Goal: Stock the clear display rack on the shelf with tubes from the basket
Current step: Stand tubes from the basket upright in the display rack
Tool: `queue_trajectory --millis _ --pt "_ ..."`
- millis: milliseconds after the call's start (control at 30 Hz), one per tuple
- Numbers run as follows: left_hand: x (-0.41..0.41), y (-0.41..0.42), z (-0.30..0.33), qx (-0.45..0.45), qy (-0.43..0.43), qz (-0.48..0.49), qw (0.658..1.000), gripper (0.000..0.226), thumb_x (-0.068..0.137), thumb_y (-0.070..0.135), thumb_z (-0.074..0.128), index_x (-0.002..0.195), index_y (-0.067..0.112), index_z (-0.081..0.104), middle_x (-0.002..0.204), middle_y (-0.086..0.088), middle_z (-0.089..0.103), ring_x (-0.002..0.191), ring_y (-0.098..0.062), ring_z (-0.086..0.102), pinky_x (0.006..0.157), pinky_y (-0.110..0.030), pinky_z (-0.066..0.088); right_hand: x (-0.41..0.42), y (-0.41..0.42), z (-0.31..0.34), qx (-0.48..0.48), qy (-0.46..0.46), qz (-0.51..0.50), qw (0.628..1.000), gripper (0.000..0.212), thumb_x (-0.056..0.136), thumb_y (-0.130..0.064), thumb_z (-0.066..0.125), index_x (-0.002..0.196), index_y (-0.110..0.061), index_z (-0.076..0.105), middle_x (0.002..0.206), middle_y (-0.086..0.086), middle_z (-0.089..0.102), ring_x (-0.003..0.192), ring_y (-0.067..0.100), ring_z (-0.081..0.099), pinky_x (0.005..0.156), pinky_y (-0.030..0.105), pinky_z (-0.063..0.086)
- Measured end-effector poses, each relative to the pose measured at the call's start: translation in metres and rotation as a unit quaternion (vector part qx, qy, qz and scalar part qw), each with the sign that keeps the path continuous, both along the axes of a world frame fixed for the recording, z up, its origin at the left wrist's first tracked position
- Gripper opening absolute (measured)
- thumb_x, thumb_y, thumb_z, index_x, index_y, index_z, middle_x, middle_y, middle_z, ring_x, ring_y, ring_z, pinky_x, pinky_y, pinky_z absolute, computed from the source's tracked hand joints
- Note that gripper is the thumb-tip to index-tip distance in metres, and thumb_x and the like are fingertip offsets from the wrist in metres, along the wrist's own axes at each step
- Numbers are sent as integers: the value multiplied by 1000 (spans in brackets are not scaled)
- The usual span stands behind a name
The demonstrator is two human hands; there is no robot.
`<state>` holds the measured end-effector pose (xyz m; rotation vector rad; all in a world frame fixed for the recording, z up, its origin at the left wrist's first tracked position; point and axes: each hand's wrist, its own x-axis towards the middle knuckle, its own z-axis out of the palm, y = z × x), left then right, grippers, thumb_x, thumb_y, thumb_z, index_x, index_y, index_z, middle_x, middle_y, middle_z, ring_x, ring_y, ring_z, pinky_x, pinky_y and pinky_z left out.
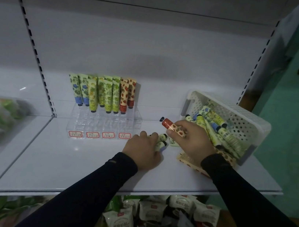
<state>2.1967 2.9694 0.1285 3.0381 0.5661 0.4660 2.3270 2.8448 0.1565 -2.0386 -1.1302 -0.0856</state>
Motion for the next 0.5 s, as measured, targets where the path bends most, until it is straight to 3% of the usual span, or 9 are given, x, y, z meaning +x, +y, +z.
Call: queue_trajectory --millis 133,267,367,433,500 --pt "0 -2 8 -15 39 5 999 49 92 50 49 121 10 41 107 -15 50 93 -35 57 68 -33 33 1 -2 2 15 43 -19 999 36 87 -50 63 106 -20 69 90 -1 69 84 14 63 76 30 51" --pt "1 -4 11 -1 71 14 997 50 95 48 44 126 9 41 111 -17 52 98 -35 57 70 -32 34 -1 -5 7 -3 39 4 999 23 97 -31 55 104 -14 68 88 9 69 83 26 62 77 39 50" --pt "1 -4 12 17 100 22 995 51 97 46 41 129 6 40 113 -18 55 97 -34 58 70 -32 36 2 -6 5 -5 81 -3 997 29 92 -29 63 118 -16 65 103 4 67 96 21 64 85 37 51" --pt "-1 -3 17 2 116 24 993 49 97 45 42 127 7 42 105 -15 56 88 -31 56 69 -32 36 3 -6 5 24 129 -30 991 37 85 -32 72 120 -23 65 107 -1 65 92 15 66 85 34 55" --pt "-4 -2 24 -11 134 15 991 47 95 45 46 124 8 43 90 -8 51 78 -26 49 66 -32 36 1 -8 8 61 149 -54 986 33 79 -33 77 110 -27 66 99 -2 68 79 13 67 77 35 58"
